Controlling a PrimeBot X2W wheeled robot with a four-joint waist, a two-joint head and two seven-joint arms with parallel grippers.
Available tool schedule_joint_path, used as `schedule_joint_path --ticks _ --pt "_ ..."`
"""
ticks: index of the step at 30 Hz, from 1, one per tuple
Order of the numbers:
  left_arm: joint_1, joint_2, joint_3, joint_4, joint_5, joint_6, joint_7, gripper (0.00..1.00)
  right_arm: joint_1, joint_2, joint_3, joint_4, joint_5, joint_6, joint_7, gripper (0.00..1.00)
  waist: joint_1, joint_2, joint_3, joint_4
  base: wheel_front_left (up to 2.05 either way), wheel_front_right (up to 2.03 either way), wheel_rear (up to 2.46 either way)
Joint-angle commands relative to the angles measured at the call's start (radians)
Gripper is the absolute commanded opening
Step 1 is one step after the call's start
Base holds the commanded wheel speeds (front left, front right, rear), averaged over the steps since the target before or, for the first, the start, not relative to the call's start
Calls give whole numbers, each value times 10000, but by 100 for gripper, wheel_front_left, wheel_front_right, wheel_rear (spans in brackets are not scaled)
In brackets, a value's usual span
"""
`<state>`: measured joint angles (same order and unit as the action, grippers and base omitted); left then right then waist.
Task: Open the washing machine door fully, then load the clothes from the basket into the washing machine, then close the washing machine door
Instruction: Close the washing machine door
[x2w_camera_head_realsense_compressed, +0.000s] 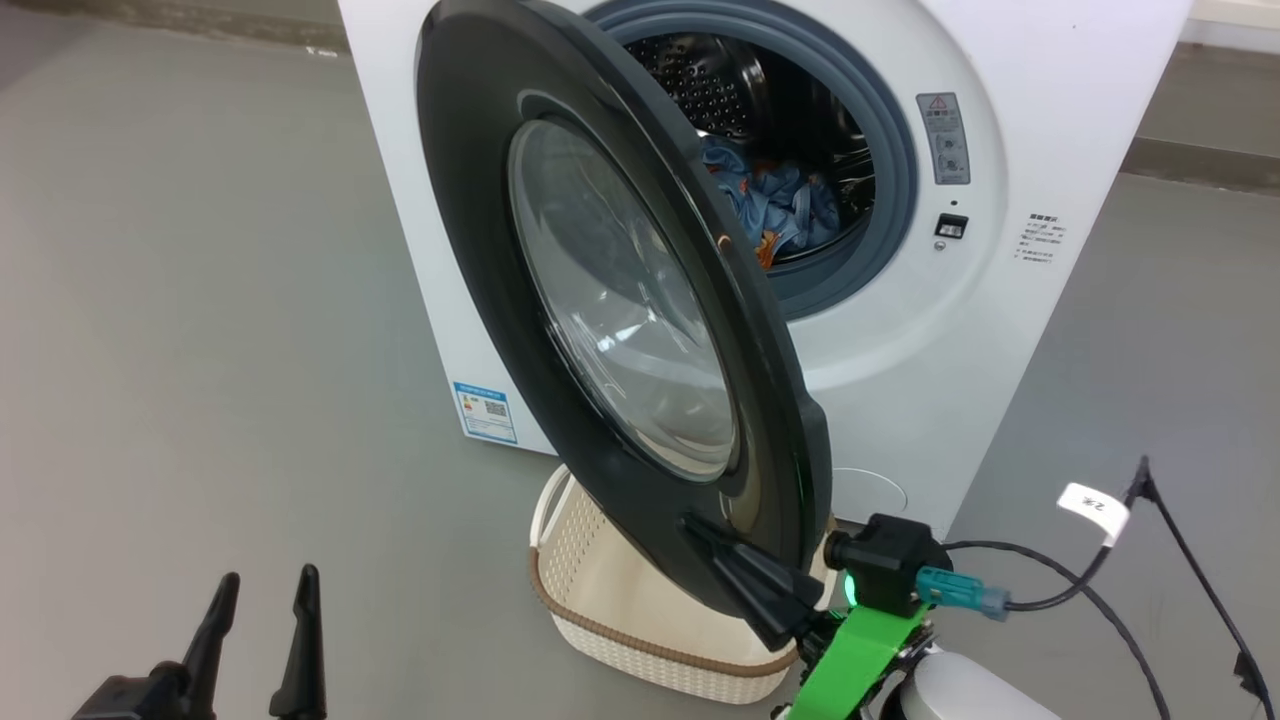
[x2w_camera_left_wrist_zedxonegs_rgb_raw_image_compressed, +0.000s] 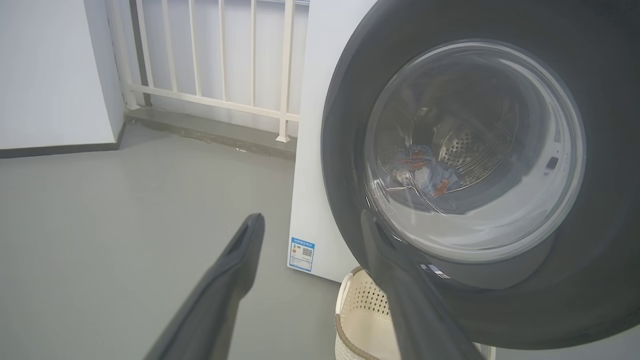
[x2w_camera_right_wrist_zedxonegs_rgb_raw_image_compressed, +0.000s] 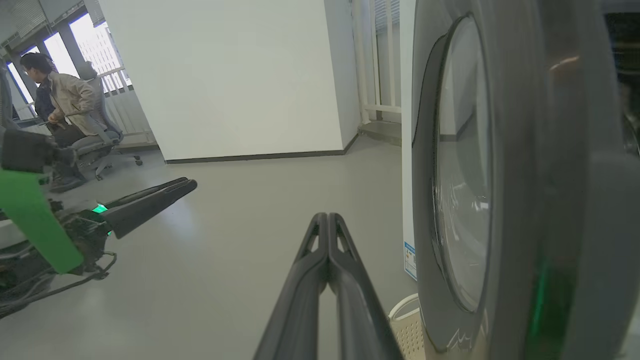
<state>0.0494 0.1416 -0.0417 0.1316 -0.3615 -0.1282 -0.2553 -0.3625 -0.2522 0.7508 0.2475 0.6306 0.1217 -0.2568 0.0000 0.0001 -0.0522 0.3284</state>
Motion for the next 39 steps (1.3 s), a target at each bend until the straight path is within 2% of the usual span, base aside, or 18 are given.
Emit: schedule_joint_path --ticks 1,6,13,18,25,39 --pt "-224 155 308 -181 -84 -25 -65 100 -374 37 259 275 178 90 -49 0 0 -1 42 75 0 0 0" --pt "-271 205 301 -175 -105 -25 -65 100 -671 5 537 1483 449 90 -49 0 0 -1 115 263 0 0 0" --pt "-305 264 291 -174 -118 -25 -65 100 -844 -17 180 2192 406 90 -49 0 0 -1 202 427 0 0 0" --pt "-334 310 271 -179 -122 -25 -65 100 -801 4 -504 2314 103 90 -49 0 0 -1 258 499 0 0 0" --pt "-379 396 243 -180 -129 -25 -65 100 -611 -133 -1958 2187 -476 90 -49 0 0 -1 418 528 0 0 0" --pt "-1032 519 121 -384 -337 -25 -65 100 -1887 -750 -4005 2693 -1086 90 -49 0 0 -1 2009 670 0 0 0"
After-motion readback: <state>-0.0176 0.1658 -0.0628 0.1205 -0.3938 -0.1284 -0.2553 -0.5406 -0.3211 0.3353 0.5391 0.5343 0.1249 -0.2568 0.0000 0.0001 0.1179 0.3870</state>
